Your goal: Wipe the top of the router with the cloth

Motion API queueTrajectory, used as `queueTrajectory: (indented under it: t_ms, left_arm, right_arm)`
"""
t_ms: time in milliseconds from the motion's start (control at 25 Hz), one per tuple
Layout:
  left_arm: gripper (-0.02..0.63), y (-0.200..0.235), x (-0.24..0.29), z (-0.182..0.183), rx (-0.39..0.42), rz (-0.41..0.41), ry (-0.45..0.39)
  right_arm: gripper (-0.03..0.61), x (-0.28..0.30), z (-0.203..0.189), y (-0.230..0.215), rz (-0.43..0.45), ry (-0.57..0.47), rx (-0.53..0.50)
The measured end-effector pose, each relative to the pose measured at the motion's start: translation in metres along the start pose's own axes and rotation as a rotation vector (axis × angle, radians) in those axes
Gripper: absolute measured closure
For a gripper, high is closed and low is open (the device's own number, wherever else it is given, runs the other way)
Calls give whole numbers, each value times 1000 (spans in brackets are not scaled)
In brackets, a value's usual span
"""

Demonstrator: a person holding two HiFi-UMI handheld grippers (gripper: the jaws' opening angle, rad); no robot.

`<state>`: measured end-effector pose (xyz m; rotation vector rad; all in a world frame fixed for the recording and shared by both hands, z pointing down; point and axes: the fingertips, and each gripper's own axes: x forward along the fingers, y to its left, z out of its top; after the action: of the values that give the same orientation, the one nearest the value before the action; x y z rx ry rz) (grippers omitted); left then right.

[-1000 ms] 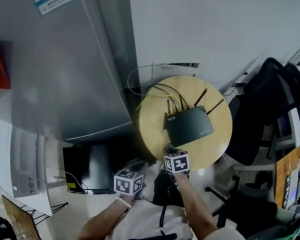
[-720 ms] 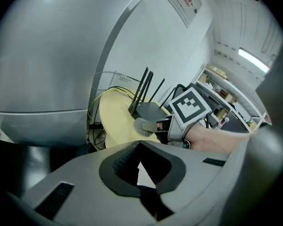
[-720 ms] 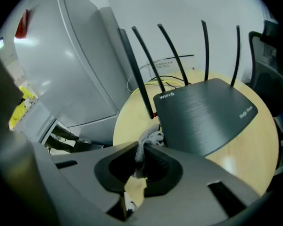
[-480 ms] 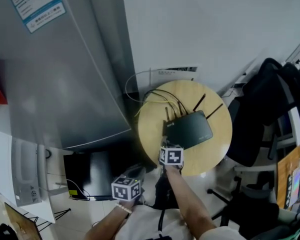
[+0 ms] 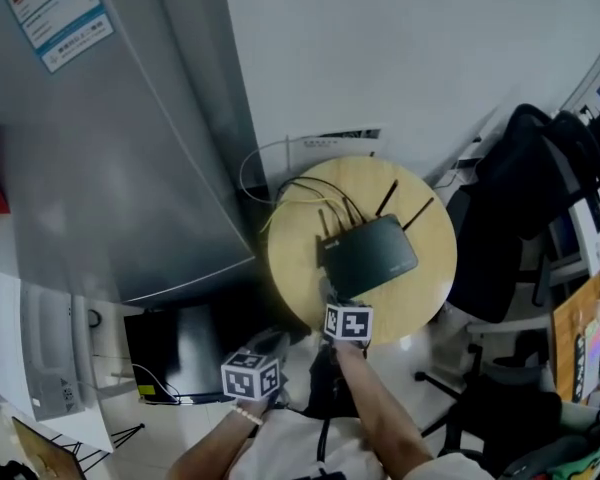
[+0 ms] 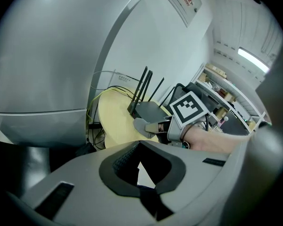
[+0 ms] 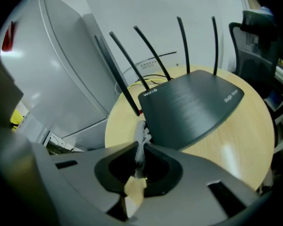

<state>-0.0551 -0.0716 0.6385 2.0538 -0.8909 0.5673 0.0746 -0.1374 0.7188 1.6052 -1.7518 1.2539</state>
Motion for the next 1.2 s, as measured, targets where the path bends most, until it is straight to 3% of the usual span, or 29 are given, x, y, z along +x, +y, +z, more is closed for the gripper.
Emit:
queueTrajectory:
  t_ms: [400,560,760,920,1200]
  left_arm:
    - [617,-18,-7,-12,44,-33,9]
    - [617,-22,-14,-13,45,-38,-10]
    - [617,-18,-39,2,71,-23,-87]
    - [617,-13,-80,18,100,-22,-179]
    - [617,-22,-152,9,197,-53,-282]
  right_arm:
    - [545,-22,-39,-32,-36,-2,36]
    - [545,-39,-35,-25,16,-42,28]
    - [545,-97,-34,1,106,-118,2]
    - [545,-147,-59,26,144,-159,6]
    - [545,-233,-94,58,157,-291,52]
